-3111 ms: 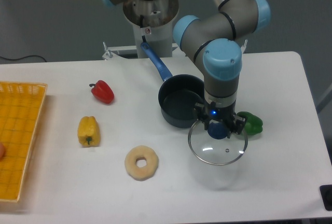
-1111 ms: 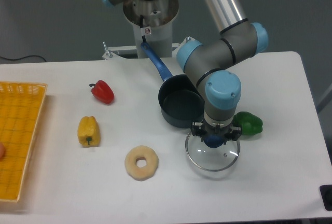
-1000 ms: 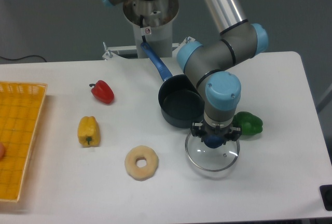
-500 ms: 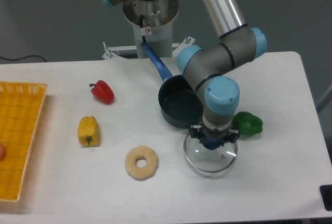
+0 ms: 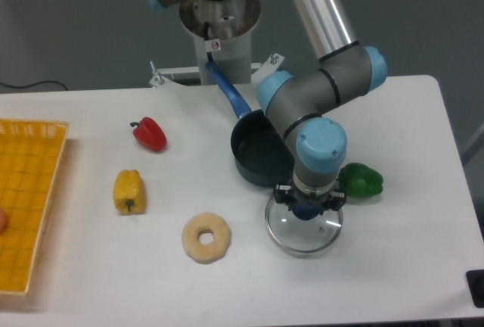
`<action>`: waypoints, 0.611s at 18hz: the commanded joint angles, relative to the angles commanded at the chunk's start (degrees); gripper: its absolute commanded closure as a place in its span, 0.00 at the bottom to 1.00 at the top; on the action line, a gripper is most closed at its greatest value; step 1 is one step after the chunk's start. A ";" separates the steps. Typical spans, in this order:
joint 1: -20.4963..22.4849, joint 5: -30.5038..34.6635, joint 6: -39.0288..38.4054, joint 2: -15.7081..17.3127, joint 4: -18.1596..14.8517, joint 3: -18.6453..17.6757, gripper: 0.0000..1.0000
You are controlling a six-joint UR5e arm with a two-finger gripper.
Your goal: Place the lid on the table
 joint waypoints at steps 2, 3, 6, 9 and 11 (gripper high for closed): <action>0.00 0.00 0.00 0.00 0.00 0.09 0.41; -0.17 0.00 0.17 0.00 0.09 0.09 0.38; -0.18 0.00 0.35 -0.18 0.09 0.00 0.32; -0.18 0.00 0.53 -0.26 0.17 0.09 0.25; -0.18 0.00 0.53 -0.26 0.18 0.09 0.24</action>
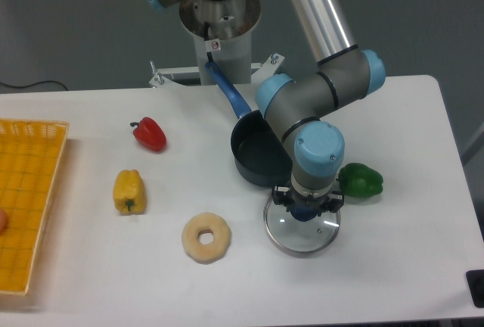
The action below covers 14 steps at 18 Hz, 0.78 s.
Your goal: Place the lid on the table
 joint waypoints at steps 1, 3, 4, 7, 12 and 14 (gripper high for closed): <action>0.00 0.00 0.00 0.00 0.00 0.00 0.24; 0.00 0.00 0.00 0.00 0.00 0.00 0.19; 0.00 0.00 0.00 -0.17 0.00 0.09 0.18; 0.00 0.09 0.00 -0.18 0.00 0.52 0.15; 0.00 0.09 0.44 1.14 0.35 2.28 0.00; -0.17 0.18 4.02 2.02 0.44 3.07 0.00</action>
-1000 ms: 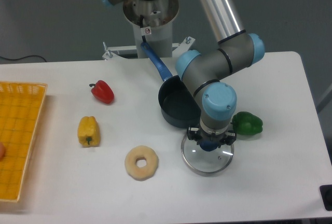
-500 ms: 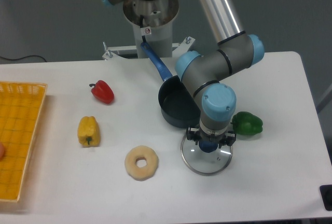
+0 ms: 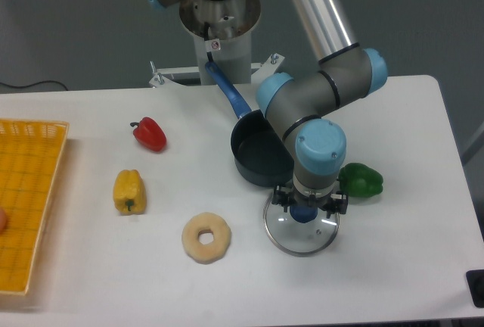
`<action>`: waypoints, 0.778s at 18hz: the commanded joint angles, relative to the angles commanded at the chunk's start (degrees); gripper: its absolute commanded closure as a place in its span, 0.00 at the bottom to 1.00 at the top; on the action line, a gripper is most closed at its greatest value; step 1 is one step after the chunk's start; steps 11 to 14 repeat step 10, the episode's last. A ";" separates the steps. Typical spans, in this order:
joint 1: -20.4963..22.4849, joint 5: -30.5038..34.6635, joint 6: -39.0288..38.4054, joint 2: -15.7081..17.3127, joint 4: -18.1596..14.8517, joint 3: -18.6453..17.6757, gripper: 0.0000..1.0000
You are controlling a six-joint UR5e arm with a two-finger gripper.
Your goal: Place the lid on the table
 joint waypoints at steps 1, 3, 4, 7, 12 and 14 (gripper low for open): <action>-0.17 0.00 2.98 0.70 -0.17 0.18 0.00; -0.18 0.09 8.00 2.19 -0.35 0.01 0.00; 0.00 0.00 10.02 2.90 -0.35 -0.26 0.00; 0.17 1.05 16.79 4.57 -0.53 -0.44 0.00; 0.26 2.11 19.88 6.15 -0.70 -1.05 0.00; 0.26 2.11 19.88 6.15 -0.70 -1.05 0.00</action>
